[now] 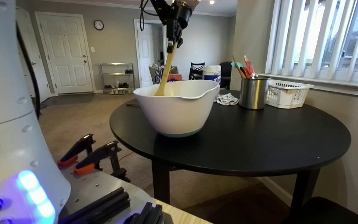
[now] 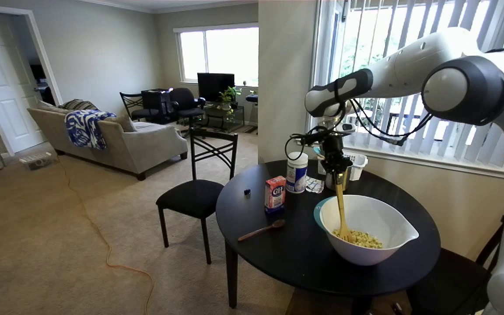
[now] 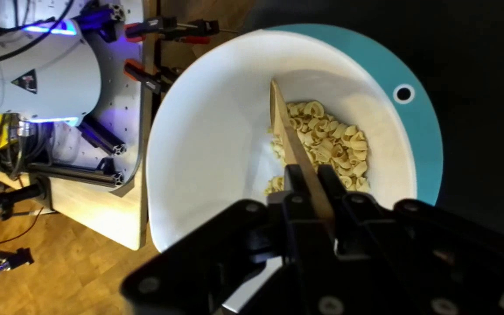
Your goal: Pick up the wooden spoon in the white bowl and mix the substance in the white bowl
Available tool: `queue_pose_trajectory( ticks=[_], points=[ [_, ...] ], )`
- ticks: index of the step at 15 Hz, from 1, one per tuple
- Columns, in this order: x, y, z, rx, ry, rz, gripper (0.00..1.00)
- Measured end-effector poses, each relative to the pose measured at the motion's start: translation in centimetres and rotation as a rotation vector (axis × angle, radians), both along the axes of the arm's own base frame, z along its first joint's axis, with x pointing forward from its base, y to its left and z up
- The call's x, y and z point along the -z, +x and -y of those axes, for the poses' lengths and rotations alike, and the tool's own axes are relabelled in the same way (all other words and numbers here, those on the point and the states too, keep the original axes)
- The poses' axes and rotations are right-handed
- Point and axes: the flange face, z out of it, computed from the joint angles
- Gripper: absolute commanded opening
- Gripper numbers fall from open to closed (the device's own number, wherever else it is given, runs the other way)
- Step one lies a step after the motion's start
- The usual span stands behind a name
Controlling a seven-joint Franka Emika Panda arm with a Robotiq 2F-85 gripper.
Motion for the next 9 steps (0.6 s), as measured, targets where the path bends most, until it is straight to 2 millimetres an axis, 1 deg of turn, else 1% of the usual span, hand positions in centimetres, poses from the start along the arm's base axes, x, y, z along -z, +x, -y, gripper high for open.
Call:
queue_pose_trajectory(
  ticks=[2, 4, 6, 9],
  points=[
    [1.0, -0.6, 0.9, 0.028, -0.007, 0.081, 0.03],
    [1.8, -1.8, 2.0, 0.059, -0.024, 0.133, 0.03],
    [1.5, -3.5, 2.6, 0.097, -0.046, 0.164, 0.03],
    [1.0, -6.1, 2.8, 0.134, -0.1, 0.19, 0.03]
  ],
)
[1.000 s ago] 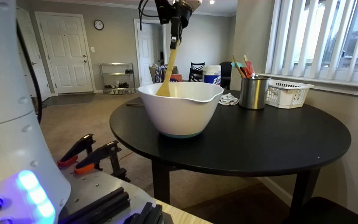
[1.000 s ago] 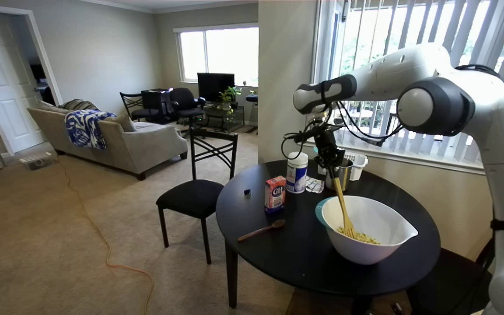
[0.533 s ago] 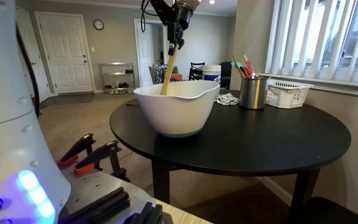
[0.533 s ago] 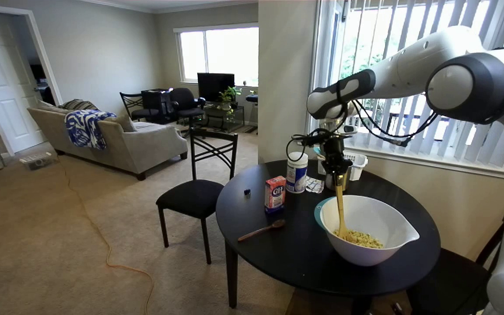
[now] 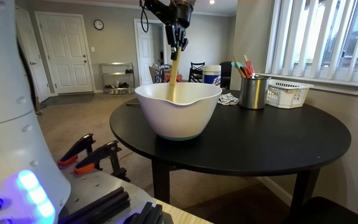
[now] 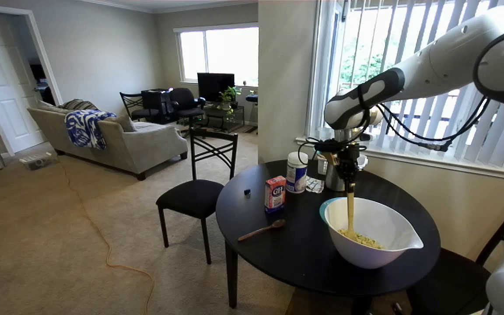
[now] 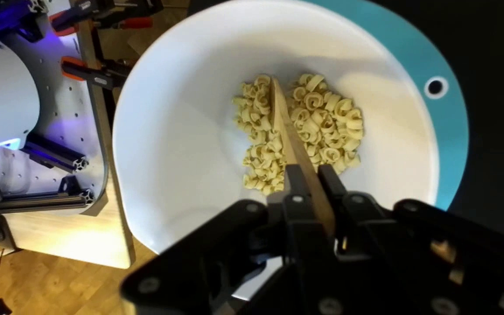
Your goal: Pick up the wooden spoon in the white bowl and mix the substance in the white bowl
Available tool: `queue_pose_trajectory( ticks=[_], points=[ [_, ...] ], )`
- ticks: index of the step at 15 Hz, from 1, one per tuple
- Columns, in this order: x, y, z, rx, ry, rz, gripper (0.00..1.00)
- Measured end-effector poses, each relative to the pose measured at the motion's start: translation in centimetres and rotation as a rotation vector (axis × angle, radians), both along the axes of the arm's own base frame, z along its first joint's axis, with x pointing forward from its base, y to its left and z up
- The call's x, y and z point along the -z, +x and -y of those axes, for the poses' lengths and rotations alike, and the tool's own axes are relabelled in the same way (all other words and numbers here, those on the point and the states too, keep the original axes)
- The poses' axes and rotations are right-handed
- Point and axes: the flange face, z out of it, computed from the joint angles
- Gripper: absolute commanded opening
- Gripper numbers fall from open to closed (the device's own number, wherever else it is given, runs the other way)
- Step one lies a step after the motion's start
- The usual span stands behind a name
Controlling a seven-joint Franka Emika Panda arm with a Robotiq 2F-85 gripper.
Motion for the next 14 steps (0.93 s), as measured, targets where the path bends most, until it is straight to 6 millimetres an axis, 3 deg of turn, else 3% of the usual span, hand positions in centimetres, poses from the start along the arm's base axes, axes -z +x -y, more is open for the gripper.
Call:
queue_pose_trajectory(
  ticks=[4, 5, 12, 13, 14],
  points=[
    [0.4, -2.8, 0.0, 0.01, -0.077, -0.025, 0.03],
    [0.4, -3.2, -0.1, 0.014, -0.088, -0.026, 0.11],
    [0.6, -3.1, -0.2, 0.014, -0.089, -0.029, 0.11],
    [0.6, -3.1, -0.2, 0.014, -0.089, -0.029, 0.03],
    [0.6, -3.1, -0.2, 0.014, -0.089, -0.029, 0.03]
  ],
)
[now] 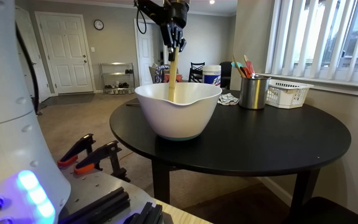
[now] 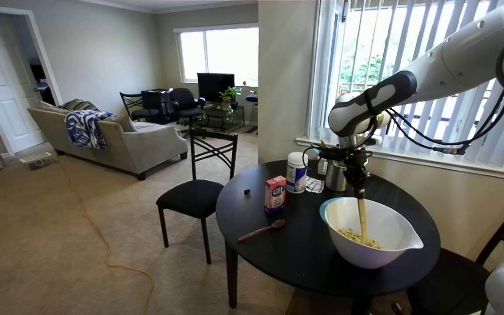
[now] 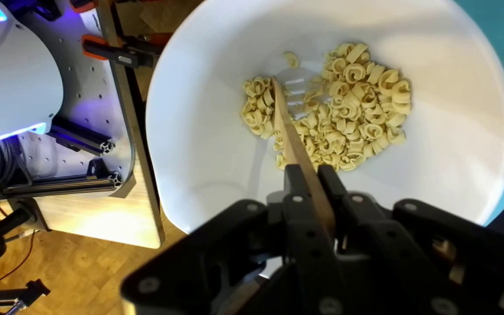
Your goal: Pick up the wooden spoon in the white bowl and mix the substance in the white bowl
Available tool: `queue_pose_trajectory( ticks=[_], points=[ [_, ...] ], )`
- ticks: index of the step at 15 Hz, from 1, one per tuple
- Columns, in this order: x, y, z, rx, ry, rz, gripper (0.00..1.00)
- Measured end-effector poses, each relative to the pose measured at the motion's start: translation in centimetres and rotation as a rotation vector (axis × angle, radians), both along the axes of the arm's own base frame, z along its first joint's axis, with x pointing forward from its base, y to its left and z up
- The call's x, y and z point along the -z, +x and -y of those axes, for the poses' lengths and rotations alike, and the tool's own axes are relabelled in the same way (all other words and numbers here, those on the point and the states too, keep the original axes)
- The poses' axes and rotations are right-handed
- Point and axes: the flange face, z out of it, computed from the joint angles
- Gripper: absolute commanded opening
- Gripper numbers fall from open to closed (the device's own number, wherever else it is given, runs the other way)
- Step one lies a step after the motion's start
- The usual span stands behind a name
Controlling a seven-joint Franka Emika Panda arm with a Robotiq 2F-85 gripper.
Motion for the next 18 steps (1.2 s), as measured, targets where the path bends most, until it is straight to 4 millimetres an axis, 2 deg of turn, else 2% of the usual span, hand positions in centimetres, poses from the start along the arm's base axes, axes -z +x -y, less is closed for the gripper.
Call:
queue_pose_trajectory(
  ticks=[4, 11, 14, 18],
  points=[
    [-0.6, 0.4, 0.5, 0.077, 0.076, 0.017, 0.03],
    [-1.8, 0.4, 6.1, 0.343, 0.243, 0.094, 0.03],
    [-0.8, -0.3, 7.7, 0.418, 0.248, 0.162, 0.03],
    [-1.2, -2.2, 7.8, 0.478, 0.23, 0.237, 0.03]
  ],
)
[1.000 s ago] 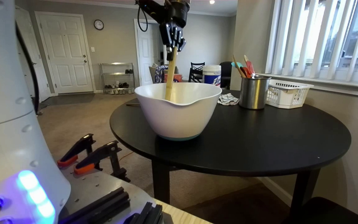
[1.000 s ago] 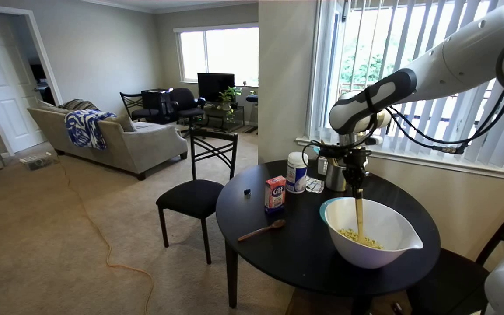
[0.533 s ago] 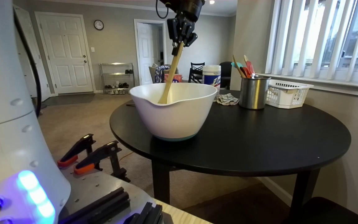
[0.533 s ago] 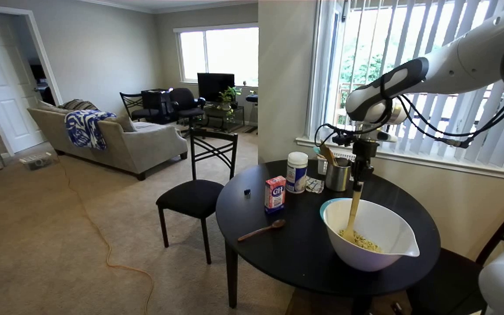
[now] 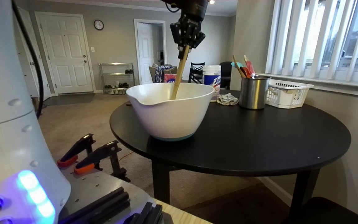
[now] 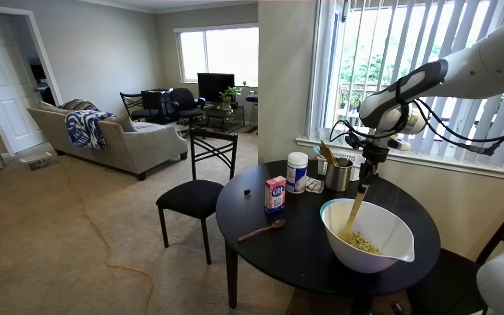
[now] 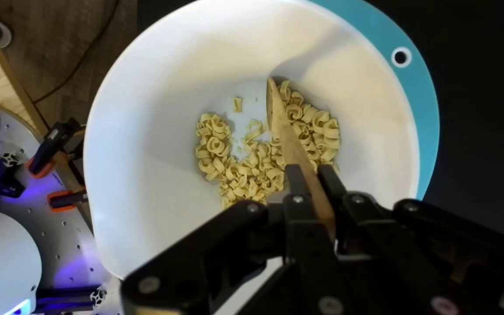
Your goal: Pick up the wooden spoon in the white bowl and mix the substance in the white bowl
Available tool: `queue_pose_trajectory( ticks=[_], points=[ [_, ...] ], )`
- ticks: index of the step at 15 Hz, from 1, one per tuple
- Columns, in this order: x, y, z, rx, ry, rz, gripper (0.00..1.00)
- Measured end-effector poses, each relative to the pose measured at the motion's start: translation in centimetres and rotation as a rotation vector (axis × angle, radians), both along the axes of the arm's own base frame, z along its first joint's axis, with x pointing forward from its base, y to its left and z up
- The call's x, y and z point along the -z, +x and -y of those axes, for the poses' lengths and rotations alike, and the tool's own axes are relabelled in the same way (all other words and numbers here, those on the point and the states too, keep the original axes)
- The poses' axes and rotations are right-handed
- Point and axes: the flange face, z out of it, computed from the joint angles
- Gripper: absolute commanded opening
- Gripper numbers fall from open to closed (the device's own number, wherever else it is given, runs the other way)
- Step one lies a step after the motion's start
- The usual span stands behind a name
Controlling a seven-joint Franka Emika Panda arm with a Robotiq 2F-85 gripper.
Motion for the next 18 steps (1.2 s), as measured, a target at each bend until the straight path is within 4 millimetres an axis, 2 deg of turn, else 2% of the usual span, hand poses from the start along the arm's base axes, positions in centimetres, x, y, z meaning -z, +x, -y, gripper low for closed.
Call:
queue_pose_trajectory(
  ticks=[4, 8, 12, 18],
  points=[
    [-0.4, -1.6, 0.3, 0.048, -0.049, 0.066, 0.03],
    [-1.1, -2.7, 1.0, 0.044, -0.176, 0.088, 0.03],
    [-1.0, -3.7, 1.2, -0.042, -0.308, 0.013, 0.03],
    [-0.6, -5.1, 0.4, -0.187, -0.323, -0.172, 0.03]
  ],
)
